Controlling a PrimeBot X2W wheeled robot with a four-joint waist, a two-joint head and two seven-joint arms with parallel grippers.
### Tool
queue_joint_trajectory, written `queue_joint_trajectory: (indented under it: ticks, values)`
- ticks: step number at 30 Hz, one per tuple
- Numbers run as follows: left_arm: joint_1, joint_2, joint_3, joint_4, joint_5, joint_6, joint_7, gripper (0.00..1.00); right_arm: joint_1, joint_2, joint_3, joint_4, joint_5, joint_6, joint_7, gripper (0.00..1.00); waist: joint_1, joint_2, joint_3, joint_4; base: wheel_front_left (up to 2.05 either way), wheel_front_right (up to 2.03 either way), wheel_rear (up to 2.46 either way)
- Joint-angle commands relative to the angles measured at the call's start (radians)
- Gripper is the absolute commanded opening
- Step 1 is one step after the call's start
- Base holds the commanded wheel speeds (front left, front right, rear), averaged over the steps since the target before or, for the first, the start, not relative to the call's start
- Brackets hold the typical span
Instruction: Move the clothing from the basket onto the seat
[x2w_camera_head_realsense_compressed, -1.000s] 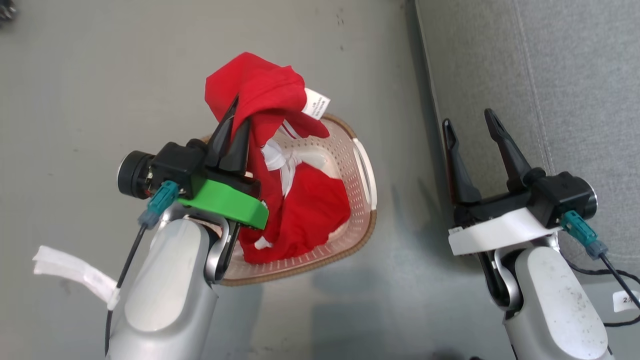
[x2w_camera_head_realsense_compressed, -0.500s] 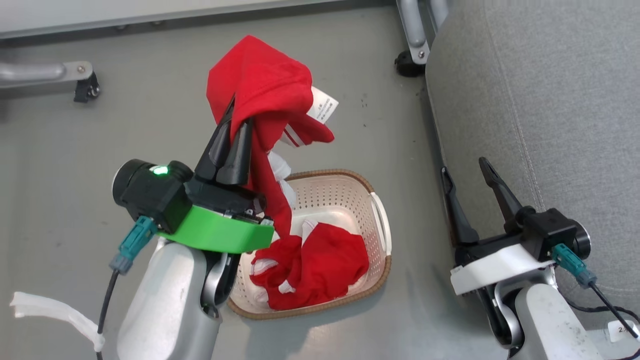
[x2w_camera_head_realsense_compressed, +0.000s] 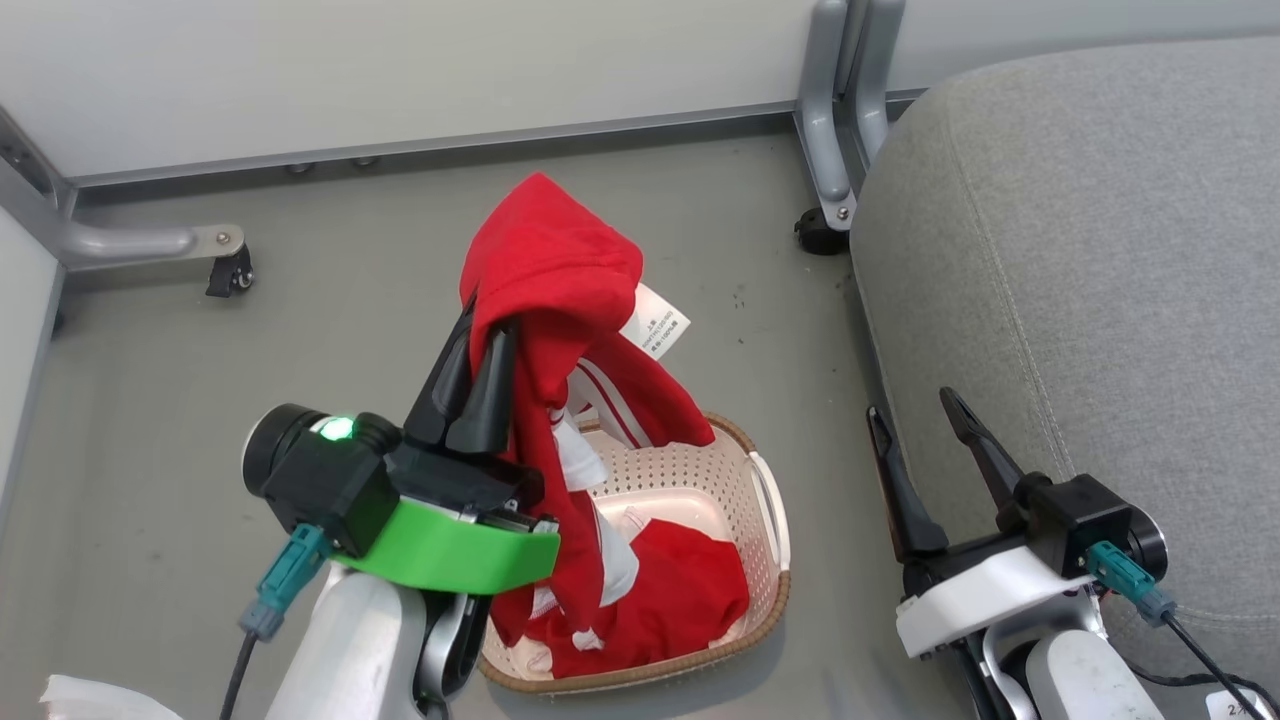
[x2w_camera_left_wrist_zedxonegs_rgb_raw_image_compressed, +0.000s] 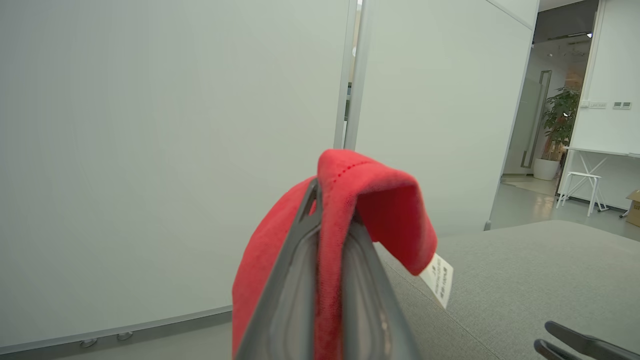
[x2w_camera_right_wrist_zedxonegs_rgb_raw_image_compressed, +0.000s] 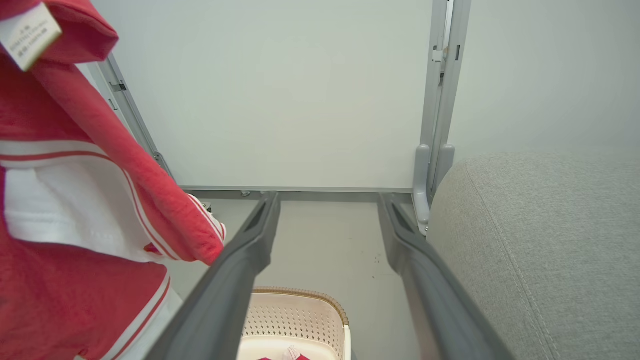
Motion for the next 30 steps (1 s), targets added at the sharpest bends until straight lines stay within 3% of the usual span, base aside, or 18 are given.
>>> queue_joint_trajectory:
  ticks: [1,19,23,30]
  values:
    - [0.021,0.001,-0.002,-0.009,0.009,0.005,-0.001,0.00,0.019,0.003,0.001,-0.007,0.003,0.000,0.005,1.00,0.0001,0.0000,-0.019,0.005,0.00,0.00,0.00]
    - [0.051,0.001,-0.022,-0.033,0.002,0.023,-0.001,0.00,0.035,0.003,0.035,-0.040,0.023,0.000,0.037,1.00,0.0001,0.0000,-0.034,0.010,0.00,0.00,0.00]
    - [0.046,0.001,-0.026,-0.032,0.011,0.022,-0.001,0.00,0.005,-0.009,0.127,-0.045,0.079,0.000,0.065,1.00,0.0001,0.0000,-0.030,0.013,0.00,0.00,0.00]
    - [0.034,0.001,-0.036,-0.028,0.014,0.018,-0.001,0.00,-0.099,-0.053,0.373,-0.043,0.193,0.000,0.112,1.00,0.0001,0.0000,-0.018,0.024,0.00,0.00,0.00]
